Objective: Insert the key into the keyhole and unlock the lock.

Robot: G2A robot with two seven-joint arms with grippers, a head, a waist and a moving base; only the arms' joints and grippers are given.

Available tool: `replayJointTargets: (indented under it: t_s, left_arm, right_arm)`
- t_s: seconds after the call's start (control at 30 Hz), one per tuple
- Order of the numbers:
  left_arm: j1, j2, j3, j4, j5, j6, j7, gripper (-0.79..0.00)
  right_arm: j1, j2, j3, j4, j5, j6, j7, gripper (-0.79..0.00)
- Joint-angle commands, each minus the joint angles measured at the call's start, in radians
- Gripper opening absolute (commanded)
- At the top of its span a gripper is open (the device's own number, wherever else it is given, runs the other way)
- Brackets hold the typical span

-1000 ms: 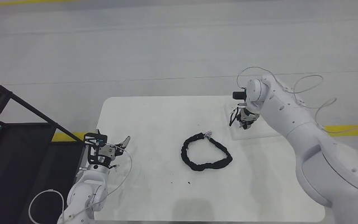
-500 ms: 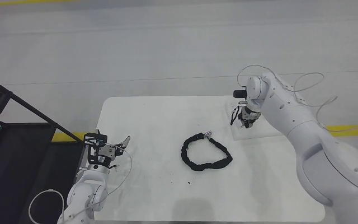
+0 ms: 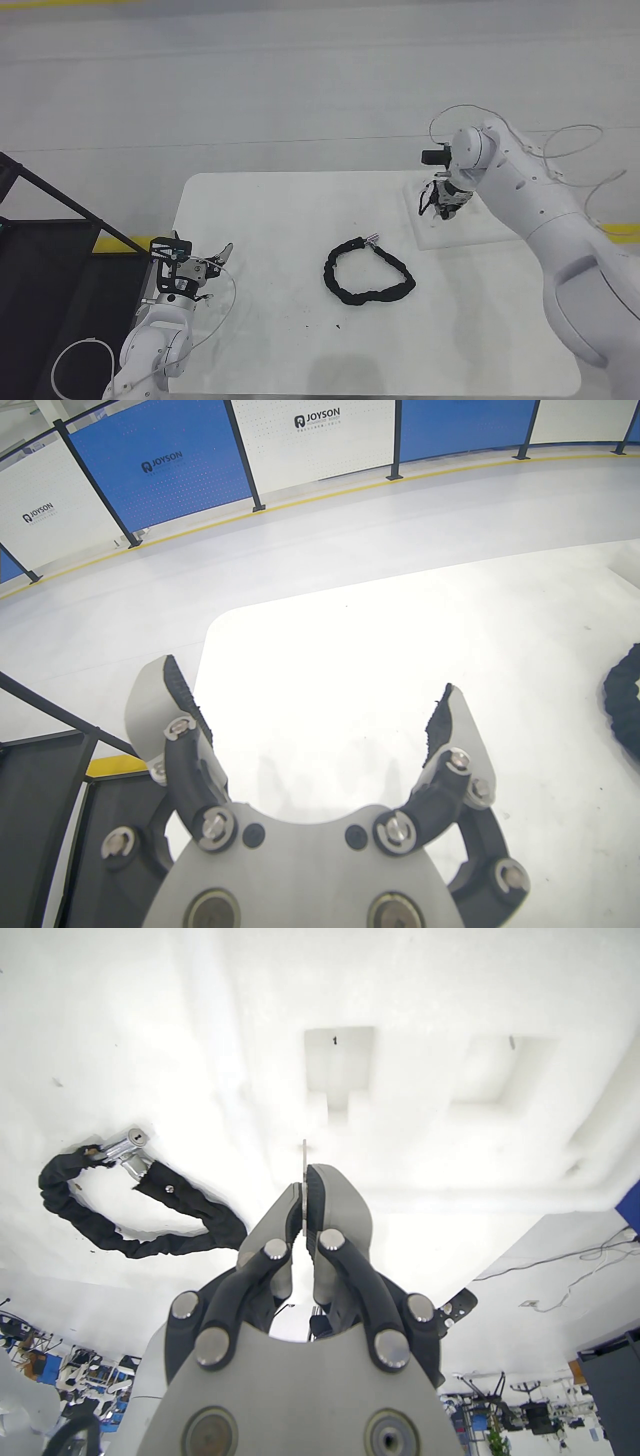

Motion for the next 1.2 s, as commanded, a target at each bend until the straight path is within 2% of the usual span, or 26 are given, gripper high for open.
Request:
replayJointTargets:
  t_s: [0.0, 0.23, 0.37, 0.5, 0.6, 0.7, 0.77, 0.93, 1.17]
  left_arm:
    - [0.0, 0.0, 0.0, 0.0, 0.0, 0.0, 0.0, 0.0]
    - [0.0, 0.0, 0.0, 0.0, 0.0, 0.0, 0.0, 0.0]
    - [0.0, 0.0, 0.0, 0.0, 0.0, 0.0, 0.0, 0.0]
    - [0.0, 0.0, 0.0, 0.0, 0.0, 0.0, 0.0, 0.0]
    - [0.0, 0.0, 0.0, 0.0, 0.0, 0.0, 0.0, 0.0]
    - [0.0, 0.0, 0.0, 0.0, 0.0, 0.0, 0.0, 0.0]
    - [0.0, 0.0, 0.0, 0.0, 0.0, 0.0, 0.0, 0.0]
    - [0.0, 0.0, 0.0, 0.0, 0.0, 0.0, 0.0, 0.0]
    - [0.0, 0.0, 0.0, 0.0, 0.0, 0.0, 0.0, 0.0]
  right_arm:
    - [-0.009, 0.024, 0.028, -0.032, 0.007, -0.04, -0.004, -0.785]
    - [-0.08, 0.132, 0.147, -0.208, 0.022, -0.175, 0.036, -0.785]
    - [-0.184, 0.212, 0.264, -0.361, 0.059, -0.254, 0.062, -0.785]
    - [-0.299, 0.275, 0.377, -0.488, 0.094, -0.313, 0.046, -0.785]
    - [-0.374, 0.306, 0.449, -0.525, 0.145, -0.394, 0.025, -0.785]
    - [-0.423, 0.32, 0.487, -0.516, 0.207, -0.468, 0.009, -0.785]
    - [-0.43, 0.322, 0.488, -0.503, 0.231, -0.511, 0.021, -0.785]
    - [-0.439, 0.323, 0.425, -0.495, 0.3, -0.616, -0.077, -0.785]
    - [-0.387, 0.347, 0.207, -0.488, 0.44, -0.771, -0.23, -0.785]
